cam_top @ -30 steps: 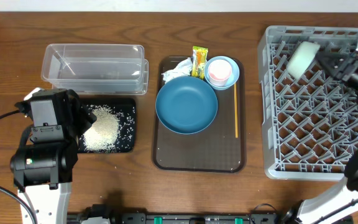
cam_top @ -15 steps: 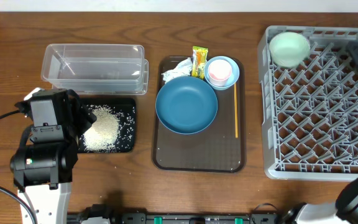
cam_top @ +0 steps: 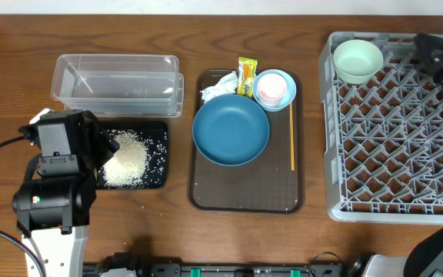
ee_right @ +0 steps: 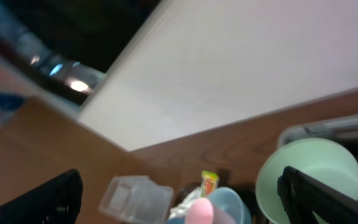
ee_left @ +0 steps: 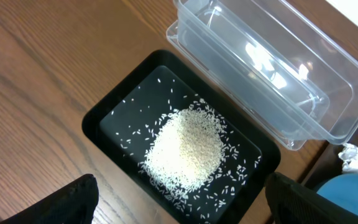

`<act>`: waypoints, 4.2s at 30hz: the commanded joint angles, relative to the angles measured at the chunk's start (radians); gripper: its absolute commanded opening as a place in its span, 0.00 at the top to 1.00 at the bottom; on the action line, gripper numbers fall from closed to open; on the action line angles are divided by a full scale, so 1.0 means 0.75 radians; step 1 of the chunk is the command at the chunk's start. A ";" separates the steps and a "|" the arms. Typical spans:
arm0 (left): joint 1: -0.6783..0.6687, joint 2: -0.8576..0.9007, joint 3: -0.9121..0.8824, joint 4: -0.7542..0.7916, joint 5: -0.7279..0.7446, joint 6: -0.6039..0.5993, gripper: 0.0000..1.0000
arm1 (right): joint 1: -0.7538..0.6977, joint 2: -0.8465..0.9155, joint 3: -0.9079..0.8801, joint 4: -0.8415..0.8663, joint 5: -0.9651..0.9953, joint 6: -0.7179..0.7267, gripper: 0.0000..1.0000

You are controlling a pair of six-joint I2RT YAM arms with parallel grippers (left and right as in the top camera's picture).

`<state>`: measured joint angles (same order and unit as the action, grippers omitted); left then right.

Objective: Sort waste into correct bins and load items into the dishwasher rack

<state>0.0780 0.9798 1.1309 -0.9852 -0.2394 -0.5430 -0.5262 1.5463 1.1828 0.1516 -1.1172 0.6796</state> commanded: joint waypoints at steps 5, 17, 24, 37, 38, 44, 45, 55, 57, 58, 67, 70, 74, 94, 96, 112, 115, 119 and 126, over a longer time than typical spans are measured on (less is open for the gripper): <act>0.007 0.001 0.016 -0.003 -0.006 0.009 0.12 | 0.186 -0.019 0.112 -0.585 0.781 -0.457 0.01; 0.007 0.001 0.016 -0.003 -0.006 0.009 0.12 | 0.588 -0.010 0.456 -0.925 1.500 -0.892 0.01; 0.007 0.001 0.016 -0.003 -0.006 0.009 0.12 | 0.733 0.176 0.456 -0.926 1.654 -0.948 0.25; 0.007 0.001 0.016 -0.003 -0.006 0.009 0.12 | 0.852 0.433 0.456 -0.893 1.718 -0.963 0.37; 0.007 0.001 0.016 -0.003 -0.006 0.009 0.12 | 0.858 0.442 0.456 -0.889 1.719 -0.964 0.39; 0.007 0.001 0.016 -0.003 -0.006 0.009 0.12 | 0.870 0.460 0.456 -0.891 1.720 -0.977 0.61; 0.007 0.001 0.016 -0.003 -0.006 0.009 0.12 | 0.870 0.466 0.455 -0.896 1.720 -0.988 0.61; 0.007 0.001 0.016 -0.003 -0.006 0.009 0.12 | 0.866 0.525 0.455 -0.911 1.760 -0.998 0.63; 0.007 0.001 0.016 -0.003 -0.006 0.009 0.12 | 0.866 0.524 0.455 -0.909 1.761 -0.998 0.71; 0.007 0.001 0.016 -0.003 -0.006 0.009 0.12 | 0.866 0.524 0.455 -0.909 1.764 -0.998 0.75; 0.007 0.001 0.016 -0.003 -0.006 0.009 0.12 | 0.866 0.496 0.465 -0.916 1.764 -0.976 0.99; 0.007 0.001 0.016 -0.003 -0.006 0.009 0.12 | 0.866 0.474 0.488 -0.938 1.763 -0.957 0.99; 0.007 0.001 0.016 -0.003 -0.006 0.009 0.12 | 0.860 0.421 0.507 -0.964 1.763 -0.956 0.99; 0.007 0.001 0.016 -0.003 -0.006 0.009 0.12 | 0.189 0.141 0.462 -1.100 0.134 -0.754 0.99; 0.007 0.001 0.016 -0.003 -0.006 0.009 0.12 | 0.119 0.150 0.439 -1.100 -0.079 -0.808 0.99; 0.007 0.001 0.016 -0.003 -0.006 0.009 0.12 | 0.034 0.232 0.140 -1.030 -0.376 -0.907 0.99; 0.007 0.001 0.016 -0.003 -0.006 0.009 0.12 | 0.021 0.232 0.094 -1.024 -0.371 -0.908 0.99; 0.007 0.001 0.016 -0.003 -0.006 0.009 0.12 | 0.021 0.232 0.021 -0.944 -0.367 -0.912 0.99; 0.007 0.001 0.016 -0.003 -0.006 0.009 0.12 | 0.018 0.255 -0.020 -0.858 -0.367 -0.898 0.99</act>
<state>0.0780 0.9798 1.1309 -0.9859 -0.2390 -0.5426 -0.5011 1.7203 1.1717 -0.5037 -1.3552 0.0143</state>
